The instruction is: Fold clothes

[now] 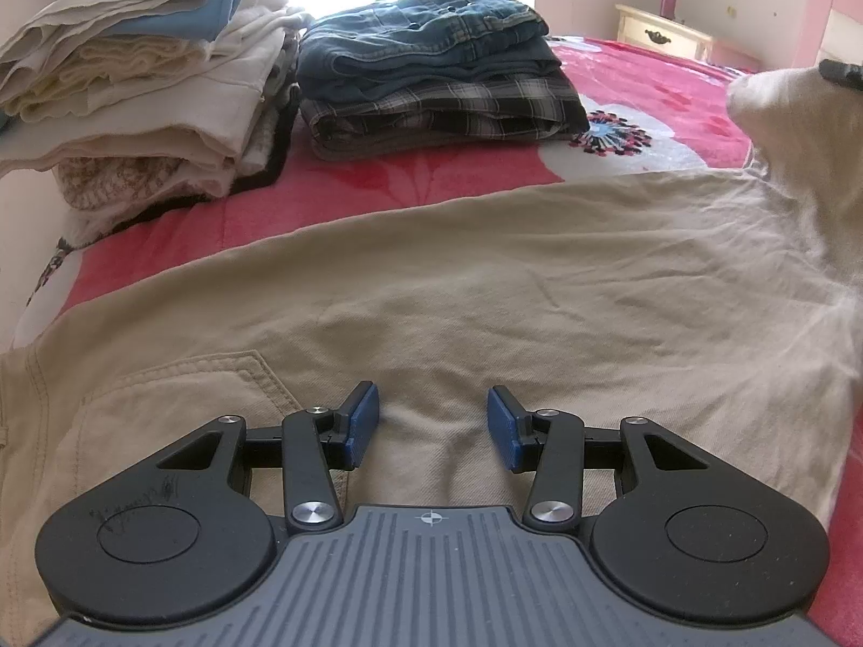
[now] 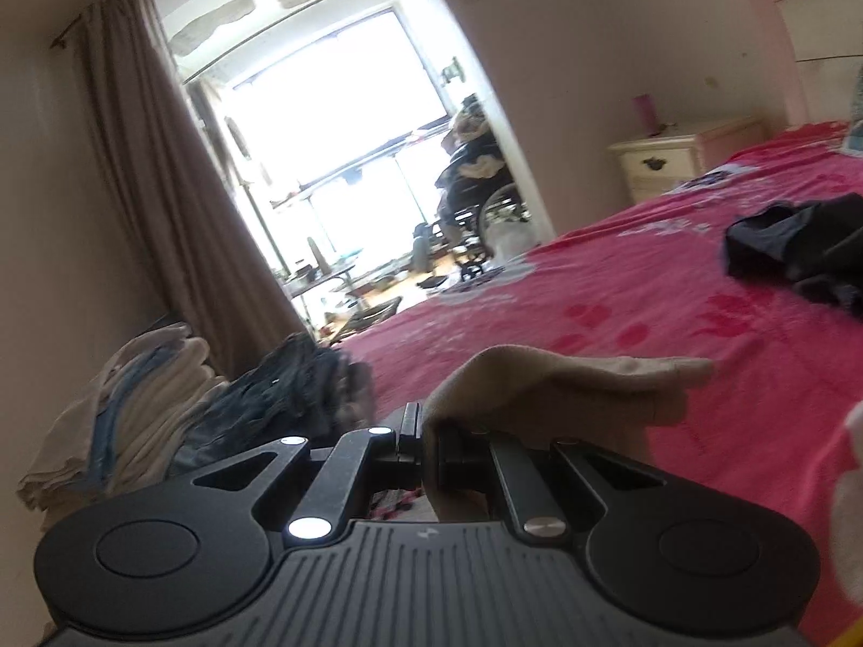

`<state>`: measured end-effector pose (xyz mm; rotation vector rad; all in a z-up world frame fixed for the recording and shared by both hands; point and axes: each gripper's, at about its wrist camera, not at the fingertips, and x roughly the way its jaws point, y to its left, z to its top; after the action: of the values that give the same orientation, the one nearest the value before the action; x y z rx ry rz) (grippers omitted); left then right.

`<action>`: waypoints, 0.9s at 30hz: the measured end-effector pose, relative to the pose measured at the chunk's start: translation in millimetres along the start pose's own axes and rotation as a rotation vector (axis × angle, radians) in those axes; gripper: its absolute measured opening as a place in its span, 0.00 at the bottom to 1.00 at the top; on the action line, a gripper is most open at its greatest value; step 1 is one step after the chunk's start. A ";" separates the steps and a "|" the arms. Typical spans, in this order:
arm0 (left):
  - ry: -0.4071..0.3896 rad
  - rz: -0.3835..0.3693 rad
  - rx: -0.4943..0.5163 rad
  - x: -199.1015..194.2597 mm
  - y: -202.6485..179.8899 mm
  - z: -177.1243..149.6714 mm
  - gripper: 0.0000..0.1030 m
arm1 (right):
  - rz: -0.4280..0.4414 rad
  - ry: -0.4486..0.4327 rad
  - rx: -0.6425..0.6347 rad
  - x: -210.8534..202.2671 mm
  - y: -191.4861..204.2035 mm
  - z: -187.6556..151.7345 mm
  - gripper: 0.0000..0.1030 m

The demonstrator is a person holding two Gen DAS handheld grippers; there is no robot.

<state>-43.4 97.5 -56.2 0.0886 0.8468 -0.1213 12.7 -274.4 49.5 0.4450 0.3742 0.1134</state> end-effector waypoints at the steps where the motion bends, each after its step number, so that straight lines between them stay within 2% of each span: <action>1: -0.001 0.000 -0.001 -0.1 -0.2 -0.1 0.44 | 0.009 0.004 -0.004 0.3 3.6 -0.3 0.06; 14: -0.006 0.004 -0.007 -0.4 -0.8 -1.3 0.44 | 0.106 0.067 -0.069 1.6 49.7 -15.5 0.06; 27: 0.001 -0.003 -0.030 -5.0 0.9 1.7 0.43 | 0.222 0.125 -0.211 1.3 105.3 -42.5 0.06</action>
<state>-45.3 98.5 -51.3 0.0595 0.8492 -0.1115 -4.9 -162.7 59.9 0.2705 0.4303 0.3945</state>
